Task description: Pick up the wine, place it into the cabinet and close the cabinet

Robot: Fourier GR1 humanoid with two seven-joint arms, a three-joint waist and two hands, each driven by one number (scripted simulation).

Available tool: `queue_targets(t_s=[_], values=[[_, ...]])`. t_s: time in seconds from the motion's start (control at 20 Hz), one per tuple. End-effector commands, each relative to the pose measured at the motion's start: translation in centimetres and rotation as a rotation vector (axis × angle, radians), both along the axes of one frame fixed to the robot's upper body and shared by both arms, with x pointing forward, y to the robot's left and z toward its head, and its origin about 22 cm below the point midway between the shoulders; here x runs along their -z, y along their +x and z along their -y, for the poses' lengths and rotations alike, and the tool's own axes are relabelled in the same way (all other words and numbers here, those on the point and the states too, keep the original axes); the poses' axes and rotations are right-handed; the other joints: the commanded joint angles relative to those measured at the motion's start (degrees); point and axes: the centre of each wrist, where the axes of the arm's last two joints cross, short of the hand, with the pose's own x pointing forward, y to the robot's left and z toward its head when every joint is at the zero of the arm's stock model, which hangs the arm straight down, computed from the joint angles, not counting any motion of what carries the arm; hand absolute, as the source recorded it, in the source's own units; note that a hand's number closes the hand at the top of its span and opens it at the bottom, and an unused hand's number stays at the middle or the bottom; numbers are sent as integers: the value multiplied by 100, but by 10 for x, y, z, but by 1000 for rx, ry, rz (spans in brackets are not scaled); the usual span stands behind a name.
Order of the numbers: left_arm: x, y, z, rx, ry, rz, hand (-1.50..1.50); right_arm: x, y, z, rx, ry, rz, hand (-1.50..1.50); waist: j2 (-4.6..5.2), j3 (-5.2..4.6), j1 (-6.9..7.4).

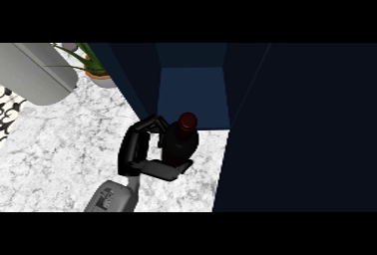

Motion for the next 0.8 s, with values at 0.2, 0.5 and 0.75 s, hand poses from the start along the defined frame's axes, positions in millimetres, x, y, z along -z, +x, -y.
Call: queue_targets(t_s=[0.2, 0.5, 0.75], values=[[-22, 40, 19, -6, 29, 9, 150, -28, -38, 11, -44, 90, 15, -150, -1, 2, -43], [-12, 59, 16, 26, 63, -33, 150, -35, -32, 16, -63, 70, 46, -150, 14, 1, 29], [-10, 88, 19, 19, 6, -27, 150, -24, -32, 11, -67, 99, 44, -150, 40, -2, -87]])
